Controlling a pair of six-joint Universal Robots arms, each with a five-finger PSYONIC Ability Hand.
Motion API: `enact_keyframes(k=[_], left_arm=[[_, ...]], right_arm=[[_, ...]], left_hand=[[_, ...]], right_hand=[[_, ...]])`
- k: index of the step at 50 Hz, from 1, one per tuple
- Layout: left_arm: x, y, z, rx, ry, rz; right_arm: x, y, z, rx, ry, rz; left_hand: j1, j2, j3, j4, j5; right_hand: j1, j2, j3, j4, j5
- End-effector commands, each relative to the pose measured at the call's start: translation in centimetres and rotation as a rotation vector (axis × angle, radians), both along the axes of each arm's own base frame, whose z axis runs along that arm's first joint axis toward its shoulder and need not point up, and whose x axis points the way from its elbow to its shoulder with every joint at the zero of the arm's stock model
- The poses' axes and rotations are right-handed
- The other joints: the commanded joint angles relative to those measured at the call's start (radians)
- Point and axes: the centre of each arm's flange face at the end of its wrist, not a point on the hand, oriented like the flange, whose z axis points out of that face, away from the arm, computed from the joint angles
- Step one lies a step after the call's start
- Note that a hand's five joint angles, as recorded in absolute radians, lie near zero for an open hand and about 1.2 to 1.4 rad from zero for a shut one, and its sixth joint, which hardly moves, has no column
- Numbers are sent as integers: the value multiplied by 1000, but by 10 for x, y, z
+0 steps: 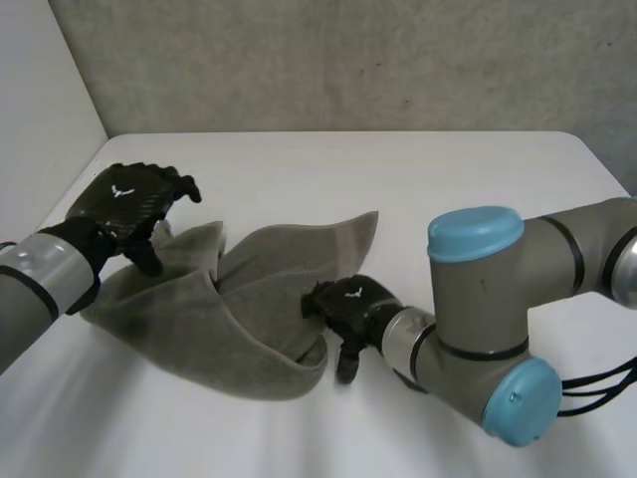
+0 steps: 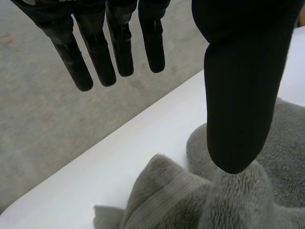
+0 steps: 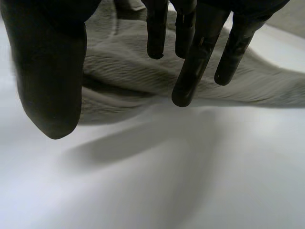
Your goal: Fold the towel.
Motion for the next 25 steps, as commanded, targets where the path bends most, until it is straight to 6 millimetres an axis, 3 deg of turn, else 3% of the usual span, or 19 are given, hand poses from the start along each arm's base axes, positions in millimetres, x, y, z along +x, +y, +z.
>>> enact_keyframes(k=[1, 6, 14, 18, 25], left_arm=[[-8, -11, -16, 29, -82, -50], [-16, -14, -47, 129, -273, -130], [-28, -8, -80, 268, -414, -239], [-28, -10, -83, 271, -429, -229], [-25, -23, -79, 206, -464, -151]], right_arm=[[5, 12, -1, 79, -44, -18], [11, 23, -4, 102, -56, 2], [16, 32, -6, 99, -55, 27], [18, 34, -9, 102, -51, 31], [21, 31, -18, 99, -52, 32]], left_hand=[[94, 95, 95, 95, 267], [100, 101, 101, 100, 272], [115, 115, 115, 115, 287], [135, 136, 136, 136, 308], [505, 506, 506, 506, 678]], right_hand=[[33, 41, -423, 33, 11], [89, 96, -367, 88, 66], [197, 205, -259, 197, 175], [280, 287, -176, 279, 257], [485, 493, 29, 485, 463]])
